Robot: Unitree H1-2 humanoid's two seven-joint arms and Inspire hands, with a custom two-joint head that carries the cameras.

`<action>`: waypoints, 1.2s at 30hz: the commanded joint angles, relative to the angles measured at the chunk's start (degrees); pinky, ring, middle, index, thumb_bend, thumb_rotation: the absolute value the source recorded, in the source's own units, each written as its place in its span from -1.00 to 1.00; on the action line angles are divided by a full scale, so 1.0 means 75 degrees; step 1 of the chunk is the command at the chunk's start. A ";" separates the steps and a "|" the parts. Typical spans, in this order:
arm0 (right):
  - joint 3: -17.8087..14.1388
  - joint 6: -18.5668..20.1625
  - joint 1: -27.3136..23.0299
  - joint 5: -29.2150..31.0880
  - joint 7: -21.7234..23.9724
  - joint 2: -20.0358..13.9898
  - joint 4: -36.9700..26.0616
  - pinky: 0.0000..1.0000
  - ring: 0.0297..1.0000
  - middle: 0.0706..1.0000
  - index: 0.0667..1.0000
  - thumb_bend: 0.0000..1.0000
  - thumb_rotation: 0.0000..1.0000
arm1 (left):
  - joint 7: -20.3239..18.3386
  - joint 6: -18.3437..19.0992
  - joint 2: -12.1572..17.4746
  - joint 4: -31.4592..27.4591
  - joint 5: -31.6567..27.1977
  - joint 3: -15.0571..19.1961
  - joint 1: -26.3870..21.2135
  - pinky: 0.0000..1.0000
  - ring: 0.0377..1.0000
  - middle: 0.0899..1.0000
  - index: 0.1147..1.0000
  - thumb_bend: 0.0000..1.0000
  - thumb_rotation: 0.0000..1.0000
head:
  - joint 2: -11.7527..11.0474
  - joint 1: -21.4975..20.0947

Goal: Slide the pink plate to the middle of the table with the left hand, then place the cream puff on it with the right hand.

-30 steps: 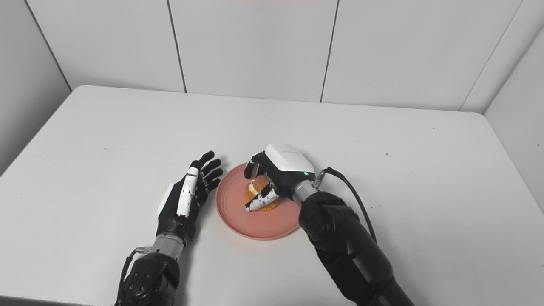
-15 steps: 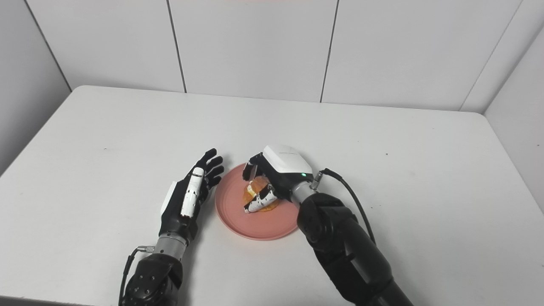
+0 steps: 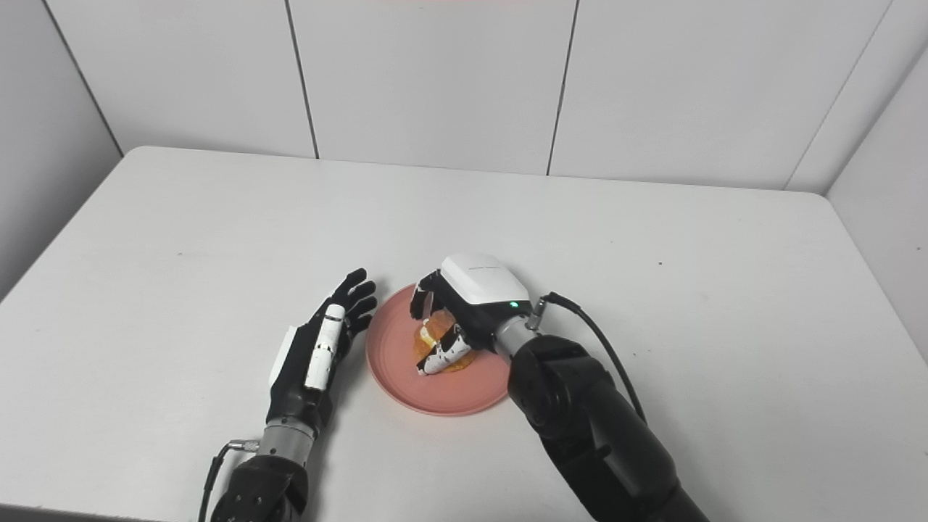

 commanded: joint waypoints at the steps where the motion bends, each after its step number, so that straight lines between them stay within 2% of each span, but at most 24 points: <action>1: -0.0090 0.0076 -0.0277 -0.0126 0.0318 -0.0064 -0.0504 -0.18 0.08 0.31 0.24 0.37 -0.60 | 0.0064 -0.0360 -0.0047 -0.0251 0.0089 -0.0034 -0.0052 0.76 0.76 0.74 0.68 -0.06 1.00 | 0.0003 0.0003; 4: -0.0138 0.0089 -0.0305 -0.0182 0.0805 -0.0168 -0.0967 0.02 0.37 0.54 0.51 0.62 -0.43 | 0.0045 -0.0480 -0.0018 -0.0253 0.0140 -0.0048 0.0048 0.77 0.76 0.74 0.68 -0.06 1.00 | 0.0003 0.0003; 5: -0.0190 0.0117 -0.0311 -0.0126 0.0990 -0.0199 -0.1137 0.03 0.39 0.55 0.52 0.63 -0.42 | 0.0042 -0.0506 -0.0013 -0.0254 0.0165 -0.0058 0.0071 0.77 0.76 0.74 0.68 -0.06 1.00 | -0.0006 0.0006; 6: -0.0235 0.0137 -0.0311 -0.0089 0.1121 -0.0212 -0.1245 0.14 0.48 0.63 0.60 0.65 -0.40 | 0.0039 -0.0520 -0.0012 -0.0255 0.0179 -0.0064 0.0084 0.76 0.76 0.74 0.68 -0.05 1.00 | -0.0006 0.0006; 12: -0.0560 0.0462 -0.0326 0.0125 0.1933 -0.0195 -0.1815 0.44 0.72 0.85 0.88 0.71 -0.21 | 0.0030 -0.0524 -0.0034 -0.0318 0.0165 -0.0074 0.0145 0.73 0.75 0.74 0.68 -0.06 1.00 | 0.0010 -0.0068; 13: -0.0617 0.0505 -0.0323 0.0134 0.2010 -0.0199 -0.1896 0.55 0.79 0.90 0.95 0.72 -0.12 | 0.0027 -0.0531 -0.0036 -0.0335 0.0153 -0.0075 0.0157 0.72 0.74 0.74 0.68 -0.07 1.00 | 0.0008 -0.0082; 17: -0.0880 0.0523 -0.0224 0.0260 0.2013 -0.0189 -0.2091 0.68 0.87 0.95 1.00 0.72 0.02 | 0.0023 -0.0536 -0.0008 -0.0337 0.0142 -0.0058 0.0191 0.73 0.74 0.73 0.67 -0.07 1.00 | 0.0007 -0.0146; 18: -0.0984 0.0483 -0.0124 0.0271 0.1880 -0.0183 -0.2177 0.69 0.88 0.96 1.00 0.72 0.04 | 0.0011 -0.0511 0.0007 -0.0366 0.0145 -0.0060 0.0201 0.73 0.74 0.73 0.67 -0.08 1.00 | 0.0019 -0.0161; 19: -0.1059 0.0449 -0.0052 0.0271 0.1791 -0.0176 -0.2235 0.70 0.90 0.97 1.00 0.72 0.20 | 0.0002 -0.0493 0.0018 -0.0387 0.0146 -0.0062 0.0208 0.74 0.75 0.73 0.67 -0.08 1.00 | 0.0019 -0.0161; 23: -0.1472 0.0265 0.0369 0.0480 0.1239 -0.0123 -0.2481 0.76 0.93 0.99 1.00 0.72 0.52 | -0.0035 -0.0428 0.0058 -0.0448 0.0134 -0.0064 0.0236 0.76 0.76 0.74 0.68 -0.09 1.00 | 0.0020 -0.0219; 26: -0.1724 0.0064 0.0672 0.0667 0.0728 -0.0077 -0.2548 0.79 0.94 1.00 1.00 0.73 0.64 | -0.0047 -0.0395 0.0104 -0.0524 0.0213 -0.0093 0.0265 0.76 0.76 0.74 0.68 -0.07 1.00 | 0.0031 -0.0241; 29: -0.2103 -0.0304 0.1156 0.1022 -0.0154 0.0053 -0.2511 0.76 0.92 1.00 1.00 0.69 0.75 | -0.0096 -0.0436 0.0188 -0.0535 0.0239 -0.0107 0.0290 0.79 0.77 0.76 0.70 -0.06 1.00 | 0.0041 -0.0248; 32: -0.2582 -0.0432 0.1734 0.1725 -0.0769 0.0358 -0.2528 0.76 0.94 1.00 1.00 0.53 0.91 | -0.0128 -0.0449 0.0255 -0.0576 0.0289 -0.0117 0.0311 0.81 0.79 0.77 0.71 -0.03 1.00 | 0.0041 -0.0249; 36: -0.2982 -0.0638 0.2356 0.2372 -0.1368 0.0609 -0.2527 0.77 0.94 1.00 1.00 0.42 0.99 | -0.0173 -0.0410 0.0274 -0.0624 0.0302 -0.0062 0.0340 0.83 0.80 0.78 0.70 -0.02 1.00 | 0.0046 -0.0269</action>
